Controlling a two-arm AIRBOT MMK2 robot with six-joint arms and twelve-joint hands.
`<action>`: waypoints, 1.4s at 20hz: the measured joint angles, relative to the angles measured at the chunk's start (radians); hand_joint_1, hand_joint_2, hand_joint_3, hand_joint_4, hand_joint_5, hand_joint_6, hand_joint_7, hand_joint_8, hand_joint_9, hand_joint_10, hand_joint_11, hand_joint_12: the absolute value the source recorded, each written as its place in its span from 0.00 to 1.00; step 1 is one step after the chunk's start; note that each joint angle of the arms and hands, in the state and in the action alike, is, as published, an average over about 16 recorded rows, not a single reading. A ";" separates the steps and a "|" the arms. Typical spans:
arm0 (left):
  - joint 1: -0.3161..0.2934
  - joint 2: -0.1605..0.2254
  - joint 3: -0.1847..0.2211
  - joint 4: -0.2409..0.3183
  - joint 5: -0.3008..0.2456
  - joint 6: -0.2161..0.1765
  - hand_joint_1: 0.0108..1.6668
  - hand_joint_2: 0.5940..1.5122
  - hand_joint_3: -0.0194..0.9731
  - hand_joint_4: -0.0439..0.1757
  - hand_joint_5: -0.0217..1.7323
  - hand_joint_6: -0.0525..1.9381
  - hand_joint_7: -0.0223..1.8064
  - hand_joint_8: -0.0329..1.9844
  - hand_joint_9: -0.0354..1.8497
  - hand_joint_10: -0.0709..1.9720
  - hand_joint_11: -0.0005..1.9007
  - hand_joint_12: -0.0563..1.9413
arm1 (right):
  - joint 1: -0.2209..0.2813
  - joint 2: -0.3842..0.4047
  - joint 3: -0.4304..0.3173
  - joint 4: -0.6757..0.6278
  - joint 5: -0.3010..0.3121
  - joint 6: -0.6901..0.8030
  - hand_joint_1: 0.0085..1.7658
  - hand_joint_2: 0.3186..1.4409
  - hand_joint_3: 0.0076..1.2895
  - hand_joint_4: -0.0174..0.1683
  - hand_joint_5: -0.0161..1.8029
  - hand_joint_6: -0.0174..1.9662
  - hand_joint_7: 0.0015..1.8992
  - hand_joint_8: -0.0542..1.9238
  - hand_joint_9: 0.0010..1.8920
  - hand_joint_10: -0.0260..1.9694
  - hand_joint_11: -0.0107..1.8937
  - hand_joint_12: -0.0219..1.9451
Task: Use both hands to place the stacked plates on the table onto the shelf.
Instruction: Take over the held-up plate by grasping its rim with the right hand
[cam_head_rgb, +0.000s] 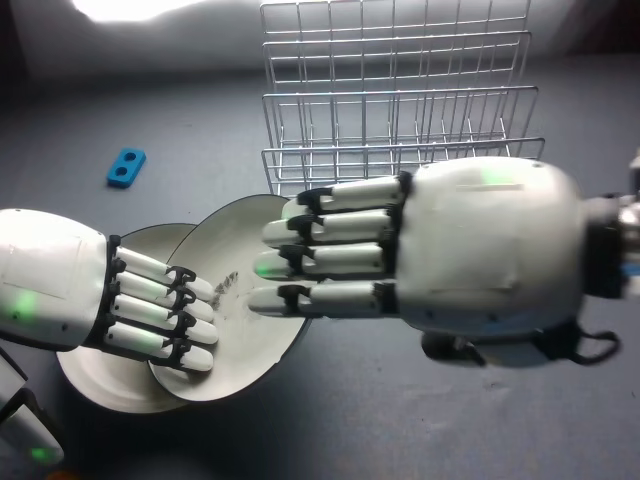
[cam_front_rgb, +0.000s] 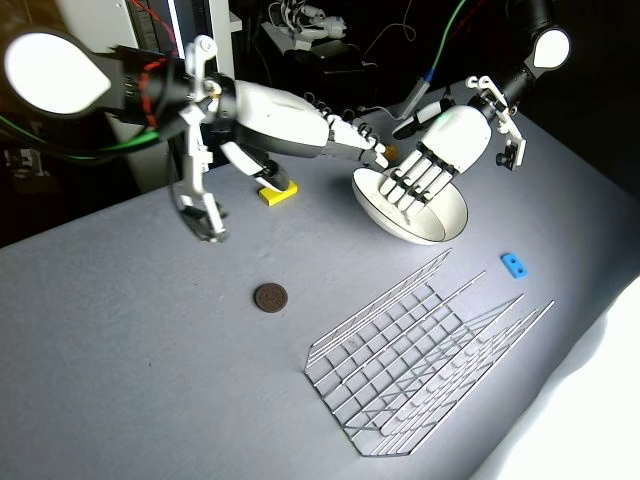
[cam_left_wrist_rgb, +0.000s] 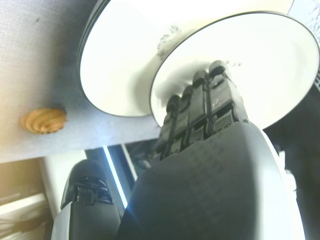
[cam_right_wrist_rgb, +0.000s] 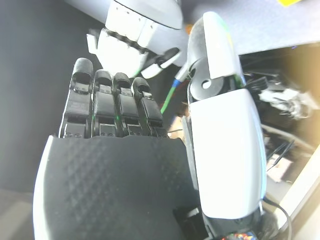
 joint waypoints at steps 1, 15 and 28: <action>-0.001 0.000 0.000 0.001 0.000 0.000 0.01 0.58 0.04 0.21 0.02 0.03 0.01 0.01 0.03 0.04 0.01 0.02 | -0.001 -0.027 0.019 0.009 -0.007 -0.018 0.64 0.67 0.00 0.12 0.04 0.02 0.02 0.03 0.02 0.02 0.02 0.19; -0.014 0.000 -0.002 0.011 -0.001 -0.003 0.01 0.58 0.04 0.22 0.02 0.03 0.02 0.01 0.03 0.04 0.01 0.02 | 0.012 -0.357 0.284 0.019 -0.043 -0.087 0.68 0.67 0.00 0.12 0.16 0.02 0.13 0.03 0.14 0.02 0.01 0.46; -0.019 0.000 -0.002 0.014 -0.002 -0.003 0.01 0.58 0.04 0.22 0.03 0.03 0.02 0.02 0.03 0.04 0.01 0.02 | 0.011 -0.481 0.384 0.018 -0.025 -0.136 0.68 0.66 0.00 0.10 0.34 0.06 0.35 0.05 0.38 0.02 0.20 0.54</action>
